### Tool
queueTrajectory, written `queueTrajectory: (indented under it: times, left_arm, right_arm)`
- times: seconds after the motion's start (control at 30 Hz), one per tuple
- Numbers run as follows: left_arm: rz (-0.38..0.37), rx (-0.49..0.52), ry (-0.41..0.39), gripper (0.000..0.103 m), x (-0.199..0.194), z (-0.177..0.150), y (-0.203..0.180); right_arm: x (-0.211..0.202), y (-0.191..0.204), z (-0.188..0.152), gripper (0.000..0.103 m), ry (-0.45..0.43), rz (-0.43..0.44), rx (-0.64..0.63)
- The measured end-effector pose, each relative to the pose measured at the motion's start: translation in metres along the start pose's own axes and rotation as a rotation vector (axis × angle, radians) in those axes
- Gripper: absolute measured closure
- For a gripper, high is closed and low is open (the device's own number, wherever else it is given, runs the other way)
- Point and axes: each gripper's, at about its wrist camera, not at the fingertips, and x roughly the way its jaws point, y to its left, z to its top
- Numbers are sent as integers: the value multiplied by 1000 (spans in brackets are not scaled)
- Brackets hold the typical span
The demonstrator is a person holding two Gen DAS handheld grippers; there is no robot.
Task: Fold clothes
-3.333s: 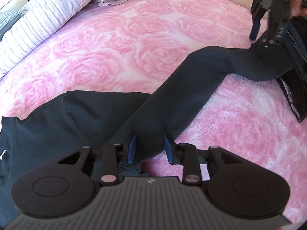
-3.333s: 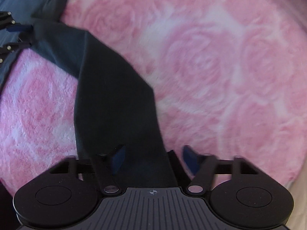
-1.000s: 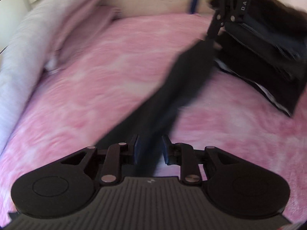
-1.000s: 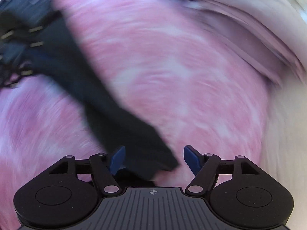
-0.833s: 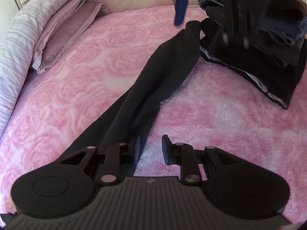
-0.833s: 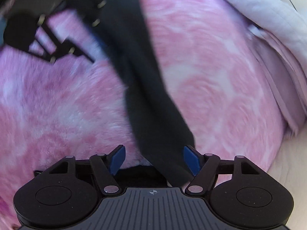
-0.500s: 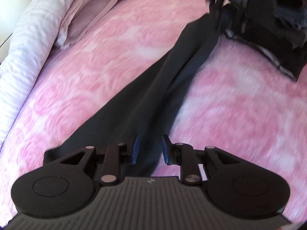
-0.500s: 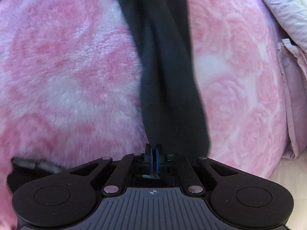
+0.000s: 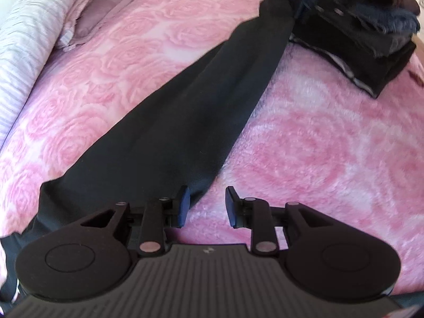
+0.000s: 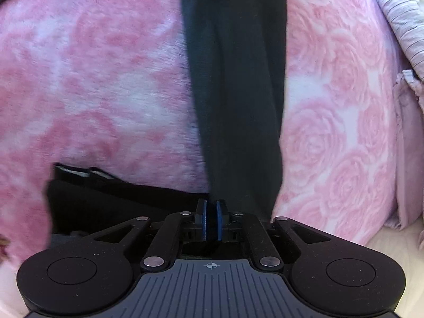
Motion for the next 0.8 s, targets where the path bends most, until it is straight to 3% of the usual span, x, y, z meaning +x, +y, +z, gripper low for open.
queueTrajectory:
  times: [0.07,0.1,0.27,0.43,0.57,0.63,0.67,0.7,0.77,0.8]
  left_arm:
    - [16,-27,-3,79,-9,-1,-1]
    - [25,-42,-6,79,-14,-1,-1]
    - [103,-138,-20,76,-49,-6,-1]
    - [249,-357,-4,67,-111,-29,-3]
    - [369,-541,18,58,-167,-54,-6]
    - [425,-630,36,49,-198,-72,-8]
    - [448,-673,44,39,-214,-82,-11]
    - [473,-710,51,36,-230,-93,-13]
    - [523,-773,63,34,-263,-117,-18]
    - [545,-800,68,31,-279,-130,-21]
  right_arm:
    - [-7,4,1,45,9,36,17]
    - [-9,5,2,39,19,45,17]
    - [-37,7,1,37,-63,-40,157]
    - [-72,-3,4,37,-285,-68,418]
    - [-108,-2,2,37,-445,29,743]
    - [-122,2,3,37,-484,94,879]
    - [-130,5,4,36,-501,121,943]
    - [-139,9,6,33,-520,143,998]
    - [-161,20,12,9,-559,170,1076]
    - [-175,24,16,9,-578,178,1091]
